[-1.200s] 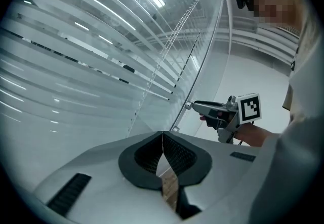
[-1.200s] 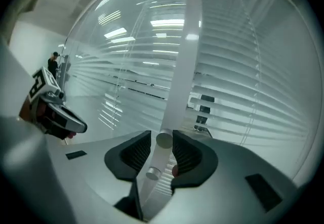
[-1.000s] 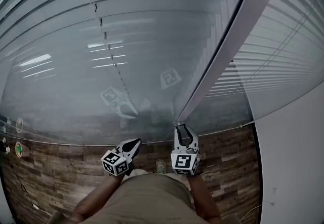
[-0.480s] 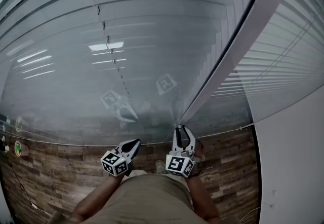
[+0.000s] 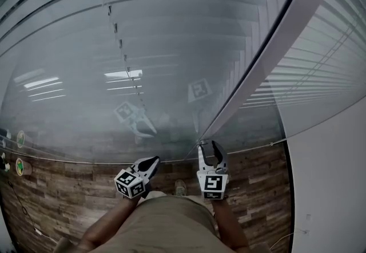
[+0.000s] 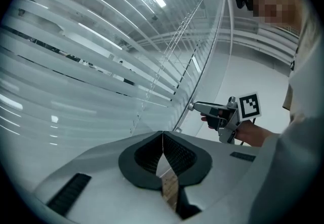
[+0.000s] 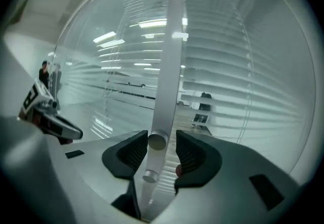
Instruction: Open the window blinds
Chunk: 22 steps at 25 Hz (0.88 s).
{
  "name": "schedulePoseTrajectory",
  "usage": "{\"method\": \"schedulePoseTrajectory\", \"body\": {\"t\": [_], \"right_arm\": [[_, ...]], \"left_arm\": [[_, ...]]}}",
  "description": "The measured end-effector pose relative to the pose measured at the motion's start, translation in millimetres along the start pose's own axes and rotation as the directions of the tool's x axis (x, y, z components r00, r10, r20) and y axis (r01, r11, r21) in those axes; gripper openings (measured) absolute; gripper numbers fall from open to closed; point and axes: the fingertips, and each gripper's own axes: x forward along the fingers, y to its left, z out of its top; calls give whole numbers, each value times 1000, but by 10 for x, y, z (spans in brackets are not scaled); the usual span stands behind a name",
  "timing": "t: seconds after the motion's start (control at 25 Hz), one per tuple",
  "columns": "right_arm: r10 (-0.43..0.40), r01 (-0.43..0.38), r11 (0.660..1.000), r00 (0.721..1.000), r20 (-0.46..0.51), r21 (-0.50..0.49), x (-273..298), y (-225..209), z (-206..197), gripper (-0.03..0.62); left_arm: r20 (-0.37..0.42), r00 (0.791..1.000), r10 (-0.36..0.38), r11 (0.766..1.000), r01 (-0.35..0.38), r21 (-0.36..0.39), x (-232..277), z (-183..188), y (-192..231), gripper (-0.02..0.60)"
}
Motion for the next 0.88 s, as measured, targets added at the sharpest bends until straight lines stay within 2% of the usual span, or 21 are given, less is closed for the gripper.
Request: {"method": "schedulePoseTrajectory", "body": {"t": [0.08, 0.16, 0.24, 0.32, 0.36, 0.4, 0.44, 0.48, 0.52, 0.56, 0.6, 0.72, 0.8, 0.88], "right_arm": [[-36, 37, 985, 999, 6, -169, -23, 38, 26, 161], [-62, 63, 959, 998, 12, -277, -20, 71, 14, 161], [-75, 75, 942, 997, 10, -327, 17, 89, -23, 161], [-82, 77, 942, 997, 0, -328, 65, 89, -78, 159], [-73, 68, 958, 997, -9, -278, 78, 85, -95, 136], [-49, 45, 985, 999, -19, -169, 81, 75, -104, 133], [-8, 8, 1000, 1000, -26, -2, 83, 50, -113, 130], [40, -34, 982, 999, -27, 187, 87, 17, -123, 130], [83, -71, 939, 996, -22, 337, 96, -12, -130, 130], [109, -92, 909, 994, -19, 406, 105, -26, -127, 130], [116, -99, 915, 993, -19, 391, 110, -24, -118, 130], [83, -79, 982, 996, -14, 169, 79, 18, -73, 138], [47, -46, 998, 999, -8, 43, 33, 44, -38, 167], [2, -3, 996, 1000, -2, -90, 7, 68, -20, 167]], "left_arm": [[-1, 1000, 3, 1000, -3, -3, -9, -8, 4, 15], [-3, 1000, 5, 1000, -5, -5, -18, -24, 0, 15], [-5, 1000, 6, 1000, -6, -6, -22, -35, -8, 15], [-4, 1000, 7, 1000, -7, -6, -22, -37, -13, 15], [-4, 1000, 7, 1000, -7, -6, -24, -37, -16, 15], [-5, 1000, 7, 1000, -7, -7, -26, -40, -21, 15], [-5, 1000, 6, 1000, -6, -7, -27, -43, -26, 15], [-6, 1000, 5, 1000, -5, -7, -28, -45, -27, 15], [-6, 1000, 5, 1000, -5, -7, -29, -46, -24, 15], [-7, 1000, 6, 1000, -6, -8, -29, -47, -18, 15], [-8, 1000, 7, 1000, -7, -8, -28, -51, -12, 15], [-8, 1000, 5, 1000, -5, -7, -24, -49, -15, 15], [-6, 1000, 3, 1000, -3, -5, -24, -37, -23, 15], [-5, 1000, 4, 1000, -4, -6, -27, -30, -21, 15]]}}
